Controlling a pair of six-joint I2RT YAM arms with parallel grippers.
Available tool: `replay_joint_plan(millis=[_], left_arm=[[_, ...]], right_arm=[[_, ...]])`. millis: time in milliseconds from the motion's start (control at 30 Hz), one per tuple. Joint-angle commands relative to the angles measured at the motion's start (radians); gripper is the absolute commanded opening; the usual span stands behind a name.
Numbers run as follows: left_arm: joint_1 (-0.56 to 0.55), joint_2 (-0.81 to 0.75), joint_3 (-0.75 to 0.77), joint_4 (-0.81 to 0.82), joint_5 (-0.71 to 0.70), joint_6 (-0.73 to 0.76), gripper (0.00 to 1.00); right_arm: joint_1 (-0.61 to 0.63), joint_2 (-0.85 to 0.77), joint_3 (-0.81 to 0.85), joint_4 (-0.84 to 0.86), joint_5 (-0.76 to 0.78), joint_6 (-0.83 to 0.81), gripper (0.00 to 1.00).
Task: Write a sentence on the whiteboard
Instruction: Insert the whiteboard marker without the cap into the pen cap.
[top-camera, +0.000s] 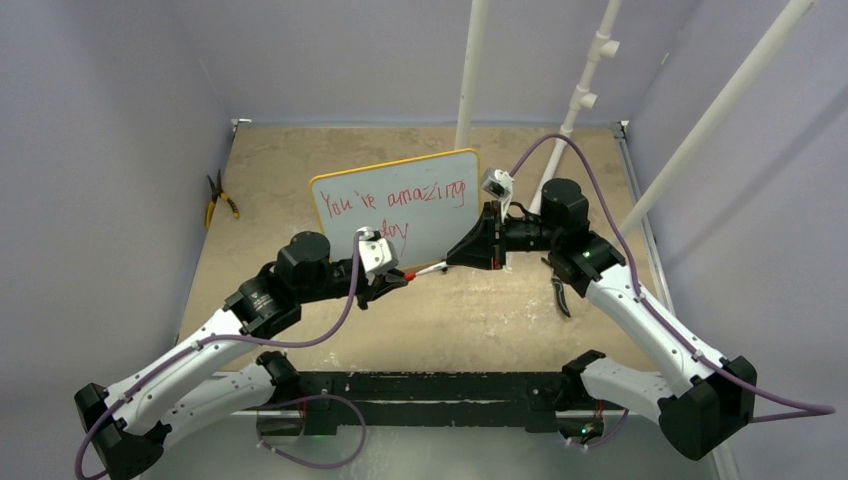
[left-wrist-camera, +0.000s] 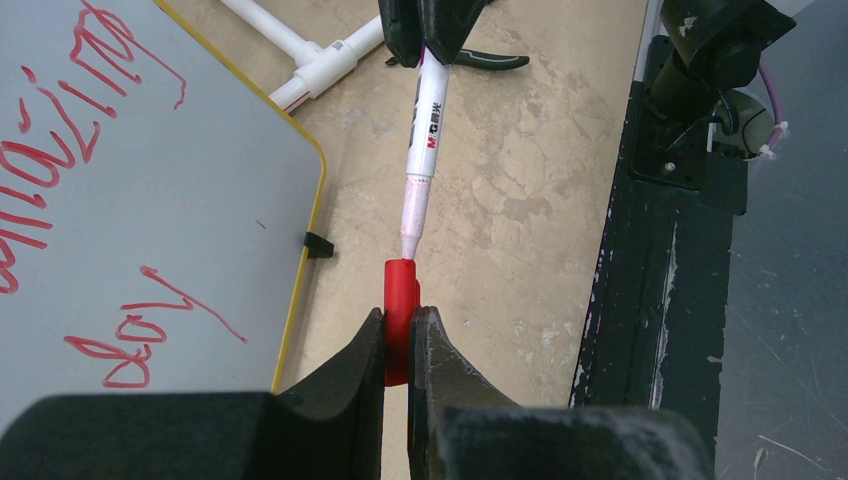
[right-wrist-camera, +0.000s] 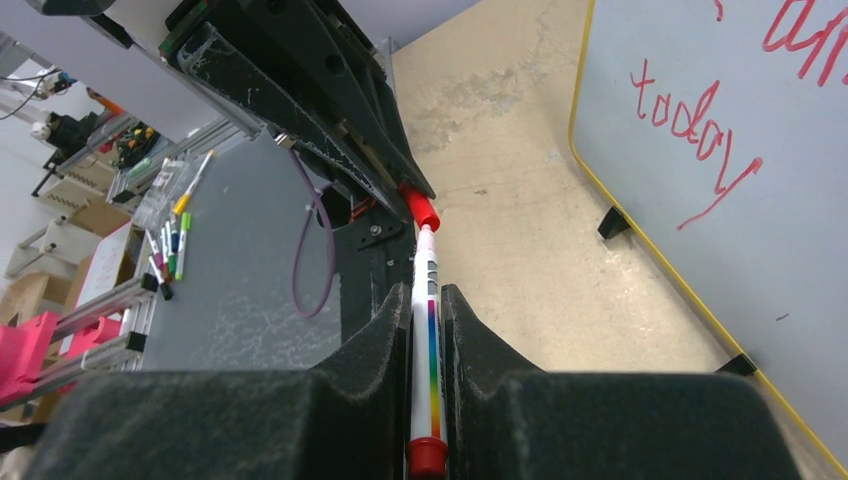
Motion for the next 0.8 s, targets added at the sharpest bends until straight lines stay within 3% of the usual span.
replay_joint_plan(millis=[0,767], left_arm=[[0.004,-0.028,-0.012,0.05,0.017,-0.002,0.0],[0.003,-0.055,-0.018,0.116,0.078,-0.042,0.0]], right_arm=[[-0.005,-0.003,0.006,0.041,-0.054,0.015,0.0],[-0.009,0.024,-0.016,0.105,-0.147,0.056,0.0]])
